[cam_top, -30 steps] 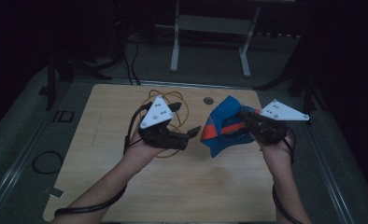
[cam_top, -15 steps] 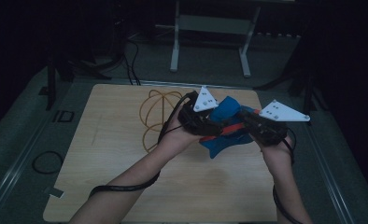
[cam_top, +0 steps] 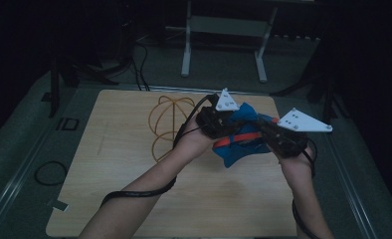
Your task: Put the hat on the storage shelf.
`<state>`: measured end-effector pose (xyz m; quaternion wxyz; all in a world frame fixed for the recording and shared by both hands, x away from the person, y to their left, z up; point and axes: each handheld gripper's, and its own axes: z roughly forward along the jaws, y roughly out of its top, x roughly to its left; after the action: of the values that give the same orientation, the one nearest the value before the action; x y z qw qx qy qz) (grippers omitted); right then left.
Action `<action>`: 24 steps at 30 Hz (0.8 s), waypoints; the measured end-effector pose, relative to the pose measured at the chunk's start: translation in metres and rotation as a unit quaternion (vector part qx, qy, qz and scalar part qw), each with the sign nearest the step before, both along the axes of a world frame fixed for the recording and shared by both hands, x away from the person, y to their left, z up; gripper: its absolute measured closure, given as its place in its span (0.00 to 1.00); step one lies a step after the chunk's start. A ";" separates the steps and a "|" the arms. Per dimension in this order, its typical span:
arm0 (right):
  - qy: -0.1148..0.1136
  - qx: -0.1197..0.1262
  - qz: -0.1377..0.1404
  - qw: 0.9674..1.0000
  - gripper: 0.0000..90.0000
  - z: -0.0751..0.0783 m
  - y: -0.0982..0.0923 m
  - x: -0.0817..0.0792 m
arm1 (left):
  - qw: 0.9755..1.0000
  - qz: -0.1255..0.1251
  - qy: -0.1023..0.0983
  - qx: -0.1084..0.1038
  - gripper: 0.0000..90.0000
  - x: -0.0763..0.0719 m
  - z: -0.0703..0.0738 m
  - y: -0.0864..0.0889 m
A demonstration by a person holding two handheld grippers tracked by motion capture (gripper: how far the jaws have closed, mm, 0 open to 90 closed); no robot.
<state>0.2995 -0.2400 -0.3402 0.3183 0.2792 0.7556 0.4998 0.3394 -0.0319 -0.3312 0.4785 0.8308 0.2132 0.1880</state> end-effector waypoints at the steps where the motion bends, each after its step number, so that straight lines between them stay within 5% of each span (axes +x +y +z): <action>1: 0.001 0.001 0.000 1.000 0.98 -0.001 0.000 0.000 | 1.000 0.005 -0.003 0.005 0.97 0.000 0.000 -0.002; 4: 0.005 0.005 -0.007 1.000 0.98 -0.004 0.001 0.001 | 0.999 0.013 -0.018 0.035 0.99 0.000 0.000 -0.008; 9: 0.008 0.018 -0.012 1.000 0.96 -0.008 -0.002 0.002 | 0.997 0.027 -0.048 0.055 0.99 -0.004 0.001 -0.015; 16: 0.013 0.024 -0.004 1.000 0.87 -0.010 -0.010 -0.006 | 0.992 0.033 -0.087 0.079 0.99 -0.009 0.003 -0.020; 18: 0.013 0.026 0.002 1.000 0.83 -0.010 -0.012 -0.011 | 0.989 0.039 -0.107 0.093 0.99 -0.012 0.001 -0.022; 24: -0.006 0.056 0.032 0.998 0.66 -0.003 -0.025 -0.037 | 0.984 0.051 -0.148 0.079 0.99 -0.015 0.003 -0.013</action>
<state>0.2622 -0.2646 -0.3431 0.2905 0.2694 0.7331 0.5529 0.3247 -0.0445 -0.3286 0.4272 0.8173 0.1660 0.3493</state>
